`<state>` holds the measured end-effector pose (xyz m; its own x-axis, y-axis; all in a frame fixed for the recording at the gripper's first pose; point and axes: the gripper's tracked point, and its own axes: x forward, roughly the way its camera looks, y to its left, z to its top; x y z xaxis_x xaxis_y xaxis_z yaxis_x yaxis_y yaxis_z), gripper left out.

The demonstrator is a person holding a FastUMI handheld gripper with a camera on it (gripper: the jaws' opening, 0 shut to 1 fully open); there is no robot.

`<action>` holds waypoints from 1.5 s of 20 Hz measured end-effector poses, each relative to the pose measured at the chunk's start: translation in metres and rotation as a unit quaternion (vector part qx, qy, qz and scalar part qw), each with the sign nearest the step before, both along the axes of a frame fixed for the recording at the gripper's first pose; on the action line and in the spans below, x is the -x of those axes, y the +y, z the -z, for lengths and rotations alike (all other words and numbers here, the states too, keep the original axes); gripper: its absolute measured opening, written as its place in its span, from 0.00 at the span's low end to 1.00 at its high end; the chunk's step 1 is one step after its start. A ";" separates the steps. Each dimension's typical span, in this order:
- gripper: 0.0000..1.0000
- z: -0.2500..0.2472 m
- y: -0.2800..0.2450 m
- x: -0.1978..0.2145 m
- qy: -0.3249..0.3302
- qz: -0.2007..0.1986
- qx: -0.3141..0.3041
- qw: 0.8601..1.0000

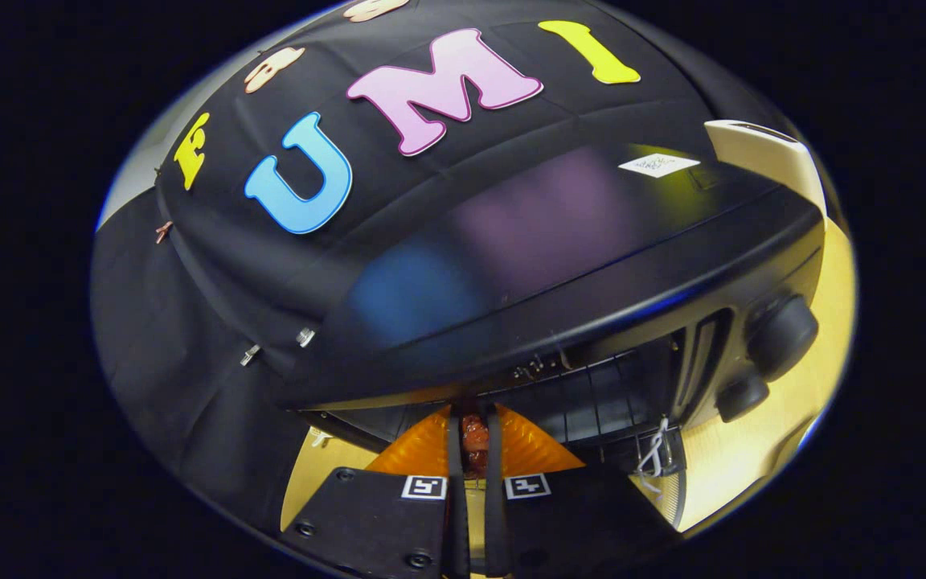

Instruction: Open the toaster oven, put the food inside, and close the toaster oven door.

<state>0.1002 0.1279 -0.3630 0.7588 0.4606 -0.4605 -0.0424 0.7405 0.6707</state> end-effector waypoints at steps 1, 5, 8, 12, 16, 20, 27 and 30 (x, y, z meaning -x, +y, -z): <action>0.12 0.002 0.000 -0.004 -0.002 0.004 -0.002 1.000; 0.20 0.020 -0.016 -0.010 0.014 0.025 0.057 0.998; 0.44 0.031 -0.032 -0.009 0.019 0.024 0.133 0.991; 0.88 0.010 -0.044 0.010 0.002 0.015 0.162 0.987; 0.99 -0.021 -0.052 0.035 -0.011 0.017 0.167 0.986; 0.98 -0.051 -0.052 0.075 -0.012 0.010 0.160 0.987; 0.99 -0.025 -0.030 0.154 0.052 -0.048 0.200 0.977; 0.99 0.000 -0.026 0.186 0.089 -0.061 0.220 0.970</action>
<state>-0.0857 0.1015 -0.3631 0.6013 0.2718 -0.7513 -0.0607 0.9532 0.2963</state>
